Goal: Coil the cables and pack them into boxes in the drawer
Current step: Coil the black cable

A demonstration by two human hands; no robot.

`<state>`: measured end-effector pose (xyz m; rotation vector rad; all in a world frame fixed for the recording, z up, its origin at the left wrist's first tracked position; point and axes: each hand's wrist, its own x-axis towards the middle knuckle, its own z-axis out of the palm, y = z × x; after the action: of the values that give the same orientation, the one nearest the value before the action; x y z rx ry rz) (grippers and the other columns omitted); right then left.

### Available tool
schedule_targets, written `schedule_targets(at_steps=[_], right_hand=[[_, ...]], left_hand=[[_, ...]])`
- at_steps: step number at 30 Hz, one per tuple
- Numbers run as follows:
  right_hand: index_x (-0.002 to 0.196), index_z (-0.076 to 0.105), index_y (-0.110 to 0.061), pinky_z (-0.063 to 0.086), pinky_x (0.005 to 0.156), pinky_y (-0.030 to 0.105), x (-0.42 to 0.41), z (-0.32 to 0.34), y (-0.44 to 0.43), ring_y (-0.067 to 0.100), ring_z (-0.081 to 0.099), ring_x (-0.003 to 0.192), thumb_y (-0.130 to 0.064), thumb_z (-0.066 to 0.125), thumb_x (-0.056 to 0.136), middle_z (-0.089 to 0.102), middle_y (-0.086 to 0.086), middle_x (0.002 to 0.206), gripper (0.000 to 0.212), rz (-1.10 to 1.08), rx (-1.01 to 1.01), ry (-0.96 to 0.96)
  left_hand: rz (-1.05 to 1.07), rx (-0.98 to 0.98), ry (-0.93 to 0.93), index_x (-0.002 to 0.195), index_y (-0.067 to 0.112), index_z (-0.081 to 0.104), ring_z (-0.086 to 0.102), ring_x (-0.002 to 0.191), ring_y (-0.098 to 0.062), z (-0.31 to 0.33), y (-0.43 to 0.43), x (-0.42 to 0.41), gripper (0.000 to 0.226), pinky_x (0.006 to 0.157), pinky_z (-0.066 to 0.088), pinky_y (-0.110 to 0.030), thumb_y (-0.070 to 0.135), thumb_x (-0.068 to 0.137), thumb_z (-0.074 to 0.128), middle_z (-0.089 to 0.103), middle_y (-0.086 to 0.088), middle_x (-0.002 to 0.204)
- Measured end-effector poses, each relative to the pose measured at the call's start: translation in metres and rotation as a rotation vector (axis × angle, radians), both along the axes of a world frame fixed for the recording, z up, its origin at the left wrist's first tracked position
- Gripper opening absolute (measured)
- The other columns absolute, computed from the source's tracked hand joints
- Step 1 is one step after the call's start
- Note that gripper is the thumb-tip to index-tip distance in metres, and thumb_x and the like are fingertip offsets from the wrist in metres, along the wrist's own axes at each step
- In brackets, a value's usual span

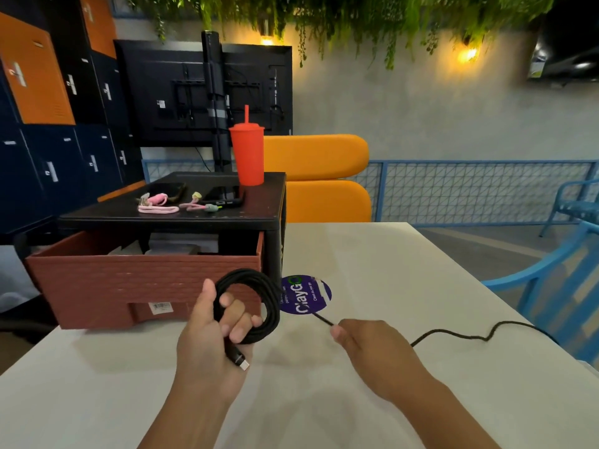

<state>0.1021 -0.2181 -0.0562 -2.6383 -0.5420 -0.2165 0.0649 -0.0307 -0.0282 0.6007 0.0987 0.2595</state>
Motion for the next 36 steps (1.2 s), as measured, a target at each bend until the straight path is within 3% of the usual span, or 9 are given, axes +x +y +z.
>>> schedule_targets(at_steps=[2, 6, 14, 18, 20, 22, 26, 31, 36], right_hand=[[0.073, 0.043, -0.021, 0.033, 0.065, 0.031, -0.006, 0.002, 0.009, 0.028, 0.049, 0.079, -0.035, 0.028, 0.101, 0.046, -0.001, 0.069, 0.035, 0.063, -0.144, 0.028], [0.107, 0.052, -0.006, 0.036, 0.071, 0.037, -0.025, 0.009, 0.029, 0.036, 0.053, 0.097, -0.013, 0.031, 0.100, 0.056, 0.016, 0.104, 0.023, 0.293, -0.341, 0.004], [0.122, 0.045, -0.003, 0.021, 0.049, 0.027, -0.037, 0.011, 0.054, 0.037, 0.050, 0.090, -0.007, 0.038, 0.095, 0.050, 0.019, 0.108, 0.028, 0.505, -0.612, -0.055], [0.104, 0.053, -0.002, 0.010, 0.046, 0.024, -0.044, 0.009, 0.058, 0.035, 0.057, 0.075, -0.015, 0.050, 0.090, 0.062, 0.017, 0.092, 0.018, 0.466, -0.471, -0.194], [0.072, 0.062, -0.015, -0.001, 0.045, 0.020, -0.043, 0.004, 0.049, 0.018, 0.055, 0.044, -0.026, 0.079, 0.058, 0.059, -0.001, 0.056, 0.025, 0.416, -0.469, -0.368], [0.055, 0.058, -0.026, 0.003, 0.038, 0.020, -0.039, 0.007, 0.045, 0.007, 0.042, 0.029, -0.039, 0.083, 0.042, 0.048, -0.010, 0.041, 0.032, 0.316, -0.415, -0.495], [0.064, 0.060, -0.028, 0.031, 0.036, 0.019, -0.031, 0.008, 0.030, 0.010, 0.045, 0.038, -0.041, 0.053, 0.076, 0.051, -0.009, 0.051, 0.019, 0.313, -0.160, -0.718], [0.063, 0.060, -0.025, 0.036, 0.037, 0.020, -0.021, 0.012, 0.024, 0.012, 0.047, 0.041, -0.054, 0.035, 0.092, 0.053, -0.008, 0.056, 0.048, 0.226, 0.055, -0.770], [0.078, 0.062, -0.024, 0.031, 0.043, 0.009, -0.016, 0.014, 0.015, 0.007, 0.047, 0.057, -0.061, 0.022, 0.093, 0.053, -0.014, 0.065, 0.057, 0.178, 0.184, -0.604]], left_hand=[[0.026, 0.012, -0.011, 0.067, 0.017, 0.039, 0.027, 0.031, -0.007, 0.002, -0.002, 0.000, 0.040, 0.044, 0.044, -0.016, 0.045, 0.095, 0.035, 0.026, 0.007, 0.039], [0.125, 0.090, -0.022, 0.070, 0.016, 0.041, 0.029, 0.033, -0.007, 0.004, -0.001, 0.000, 0.039, 0.049, 0.043, -0.020, 0.043, 0.097, 0.033, 0.029, 0.008, 0.040], [0.273, 0.380, 0.054, 0.097, 0.007, 0.062, 0.031, 0.036, -0.008, -0.006, -0.007, 0.001, 0.041, 0.061, 0.039, -0.027, 0.036, 0.099, 0.034, 0.030, 0.006, 0.039], [0.329, 0.822, 0.028, 0.092, 0.020, 0.062, 0.042, 0.041, -0.007, -0.014, -0.016, 0.001, 0.026, 0.056, 0.042, -0.021, 0.029, 0.098, 0.037, 0.038, 0.007, 0.041], [0.254, 0.972, -0.009, 0.088, 0.019, 0.059, 0.046, 0.047, -0.009, -0.019, -0.020, 0.001, 0.020, 0.057, 0.041, -0.024, 0.026, 0.096, 0.043, 0.044, 0.005, 0.044], [0.159, 1.046, -0.048, 0.090, 0.020, 0.059, 0.044, 0.051, -0.011, -0.024, -0.023, -0.001, 0.014, 0.052, 0.040, -0.020, 0.024, 0.095, 0.046, 0.047, 0.005, 0.048], [-0.065, 1.121, -0.141, 0.095, 0.029, 0.066, 0.050, 0.063, -0.009, -0.028, -0.021, -0.003, 0.029, 0.058, 0.043, -0.021, 0.050, 0.083, 0.049, 0.057, 0.006, 0.064], [-0.196, 1.227, -0.087, 0.051, 0.011, 0.040, 0.036, 0.043, -0.011, -0.013, -0.026, -0.016, 0.061, 0.045, 0.033, -0.013, 0.055, 0.087, 0.019, 0.038, -0.001, 0.042], [-0.346, 1.027, -0.078, 0.073, -0.007, 0.047, 0.023, 0.038, -0.013, -0.009, -0.027, -0.019, 0.072, 0.051, 0.019, -0.032, 0.061, 0.078, 0.024, 0.027, 0.000, 0.040]])
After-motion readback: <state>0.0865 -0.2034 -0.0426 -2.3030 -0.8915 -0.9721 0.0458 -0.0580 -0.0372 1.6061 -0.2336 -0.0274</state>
